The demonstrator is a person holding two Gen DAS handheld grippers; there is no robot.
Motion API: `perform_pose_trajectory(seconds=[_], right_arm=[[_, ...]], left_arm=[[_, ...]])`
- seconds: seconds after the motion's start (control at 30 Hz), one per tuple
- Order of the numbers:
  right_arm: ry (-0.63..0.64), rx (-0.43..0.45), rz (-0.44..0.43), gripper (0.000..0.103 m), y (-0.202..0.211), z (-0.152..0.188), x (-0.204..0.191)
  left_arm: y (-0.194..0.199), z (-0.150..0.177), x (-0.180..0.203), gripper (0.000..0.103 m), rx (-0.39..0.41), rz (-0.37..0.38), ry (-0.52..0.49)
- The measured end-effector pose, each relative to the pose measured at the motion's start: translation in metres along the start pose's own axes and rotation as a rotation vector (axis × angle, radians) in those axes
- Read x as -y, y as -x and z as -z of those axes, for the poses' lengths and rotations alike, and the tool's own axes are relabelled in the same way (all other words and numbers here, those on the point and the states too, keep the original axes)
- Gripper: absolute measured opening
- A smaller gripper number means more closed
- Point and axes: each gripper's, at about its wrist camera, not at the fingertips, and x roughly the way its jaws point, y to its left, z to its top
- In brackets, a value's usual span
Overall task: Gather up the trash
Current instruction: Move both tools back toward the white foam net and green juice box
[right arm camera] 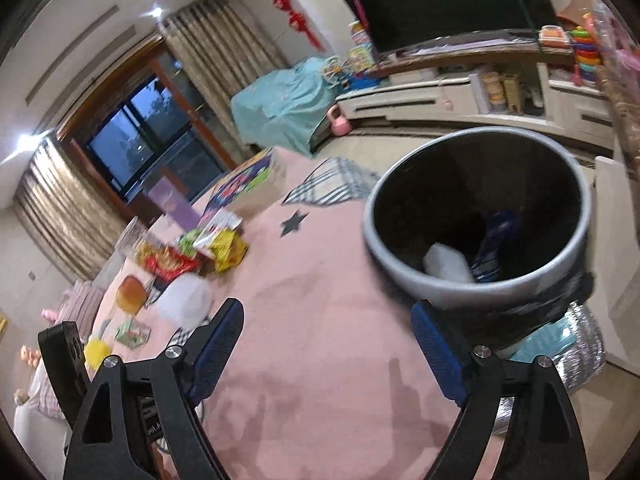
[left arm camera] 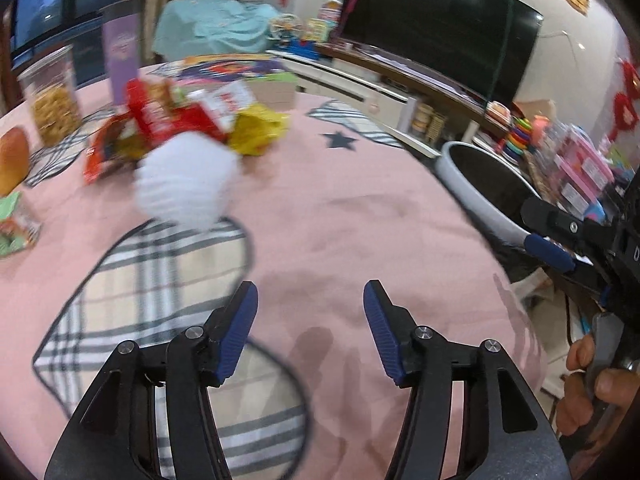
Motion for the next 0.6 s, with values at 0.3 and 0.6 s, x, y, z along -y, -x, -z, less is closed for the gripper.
perform_pose_trajectory(seconds=[0.3,0.6], right_arm=[[0.053,-0.076,-0.042,0.087,-0.024,0.021,-0.038],[0.110,-0.131,-0.090,0.087,-0.045,0.034,-0.075]], left_arm=[[0.020,0.017,-0.061,0.065,0.031,-0.083,0.135],[0.032,0.030,-0.117,0.070,0.039,-0.157,0.259]])
